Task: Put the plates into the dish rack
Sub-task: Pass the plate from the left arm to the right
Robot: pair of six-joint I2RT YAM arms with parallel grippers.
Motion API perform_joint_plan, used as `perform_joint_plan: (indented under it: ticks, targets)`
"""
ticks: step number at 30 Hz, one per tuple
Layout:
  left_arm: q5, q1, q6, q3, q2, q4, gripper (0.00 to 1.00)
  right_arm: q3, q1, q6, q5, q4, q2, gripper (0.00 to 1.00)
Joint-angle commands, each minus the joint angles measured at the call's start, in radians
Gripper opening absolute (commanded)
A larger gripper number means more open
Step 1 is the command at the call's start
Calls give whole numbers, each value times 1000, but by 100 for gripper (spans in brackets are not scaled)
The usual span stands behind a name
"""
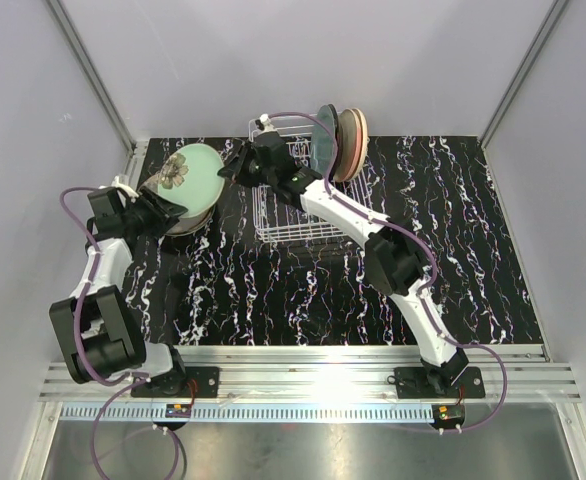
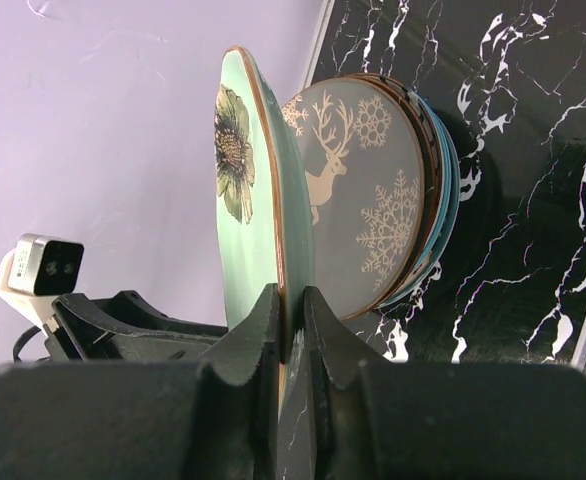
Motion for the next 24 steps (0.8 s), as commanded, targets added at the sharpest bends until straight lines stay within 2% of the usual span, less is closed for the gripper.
perform_joint_plan:
  ticks: [1,6,10,16,24]
  targets:
    - [48,-4,17,7,-42,57,49,26,-3,21,2,143,-120,0]
    - [34,-5,28,2,-63,54,62,-2,-11,29,29,143,-131,0]
    - [32,-5,29,-1,-73,52,68,-19,-23,32,46,132,-146,0]
    - [16,-5,36,-1,-74,39,72,-69,-43,55,71,137,-176,0]
    - [3,-4,40,4,-68,20,73,-104,-75,71,71,142,-212,0]
